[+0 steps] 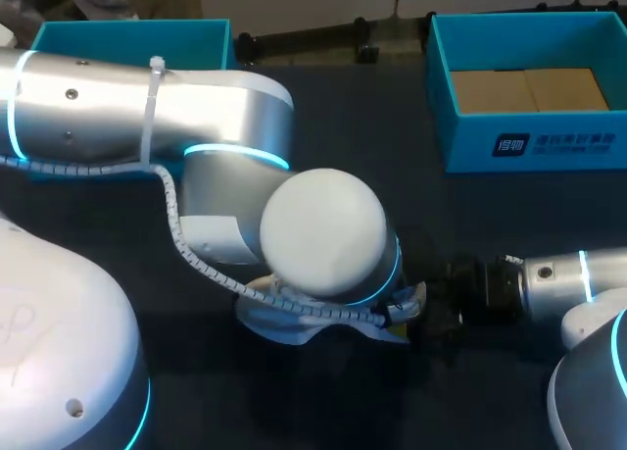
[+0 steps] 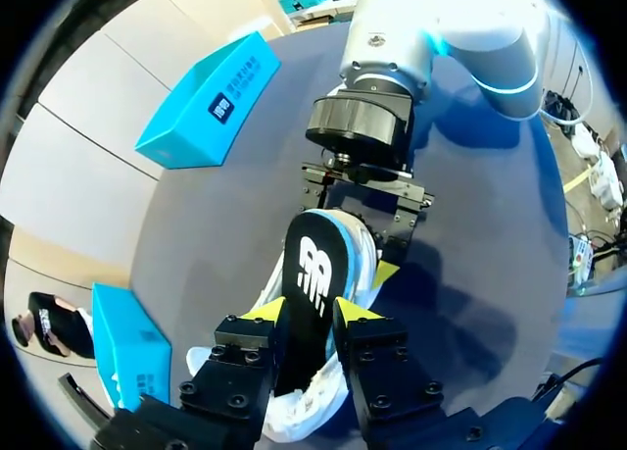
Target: Take the shoe out of the shoebox, open the shoe tongue, remove and reinsert the insole, then place the shoe into the shoebox
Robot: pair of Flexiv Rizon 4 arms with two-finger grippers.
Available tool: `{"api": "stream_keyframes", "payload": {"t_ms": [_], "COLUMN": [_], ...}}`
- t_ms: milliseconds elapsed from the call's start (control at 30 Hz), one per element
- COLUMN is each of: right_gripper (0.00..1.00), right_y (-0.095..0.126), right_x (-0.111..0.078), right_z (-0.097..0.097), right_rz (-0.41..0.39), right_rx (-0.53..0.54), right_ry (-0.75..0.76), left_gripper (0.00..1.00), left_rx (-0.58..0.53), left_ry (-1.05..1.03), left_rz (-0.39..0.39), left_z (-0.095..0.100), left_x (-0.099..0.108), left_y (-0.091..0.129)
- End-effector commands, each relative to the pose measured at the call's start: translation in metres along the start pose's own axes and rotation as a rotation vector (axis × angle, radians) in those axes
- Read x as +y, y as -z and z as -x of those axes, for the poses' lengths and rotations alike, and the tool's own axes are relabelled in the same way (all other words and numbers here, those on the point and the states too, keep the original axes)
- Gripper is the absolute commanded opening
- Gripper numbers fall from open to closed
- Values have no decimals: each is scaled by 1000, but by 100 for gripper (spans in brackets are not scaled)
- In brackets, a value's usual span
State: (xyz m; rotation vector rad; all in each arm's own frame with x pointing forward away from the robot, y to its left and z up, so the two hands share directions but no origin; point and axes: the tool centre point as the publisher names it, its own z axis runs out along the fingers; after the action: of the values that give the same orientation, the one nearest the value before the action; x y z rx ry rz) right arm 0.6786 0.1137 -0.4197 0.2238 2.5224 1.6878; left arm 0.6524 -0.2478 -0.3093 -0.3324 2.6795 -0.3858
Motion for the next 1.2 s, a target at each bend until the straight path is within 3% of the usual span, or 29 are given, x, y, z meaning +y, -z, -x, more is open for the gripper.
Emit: {"api": "stream_keyframes", "payload": {"t_ms": [33, 500, 533, 600, 633, 800, 1200], "right_gripper": [0, 0, 0, 0, 0, 0, 0], "right_y": [-1, -1, -1, -1, -1, -1, -1], "right_x": [0, 0, 0, 0, 0, 0, 0], "right_z": [-1, -1, -1, -1, -1, -1, -1], "right_rz": [-4, -4, -4, -4, -4, -4, -4], "right_rx": [0, 0, 0, 0, 0, 0, 0], "right_ry": [0, 0, 0, 0, 0, 0, 0], "left_gripper": [30, 29, 27, 5, 0, 0, 0], "left_rx": [9, 17, 12, 9, 4, -1, 7], "left_ry": [-1, -7, -7, -6, -3, 8, -2], "left_rz": [11, 47, 49, 52, 54, 64, 10], "left_z": [-1, 0, 0, 1, 2, 7, 1], "left_x": [-4, -4, -4, -4, -4, -5, 0], "left_y": [-11, -29, -30, -32, -33, -37, 0]}}
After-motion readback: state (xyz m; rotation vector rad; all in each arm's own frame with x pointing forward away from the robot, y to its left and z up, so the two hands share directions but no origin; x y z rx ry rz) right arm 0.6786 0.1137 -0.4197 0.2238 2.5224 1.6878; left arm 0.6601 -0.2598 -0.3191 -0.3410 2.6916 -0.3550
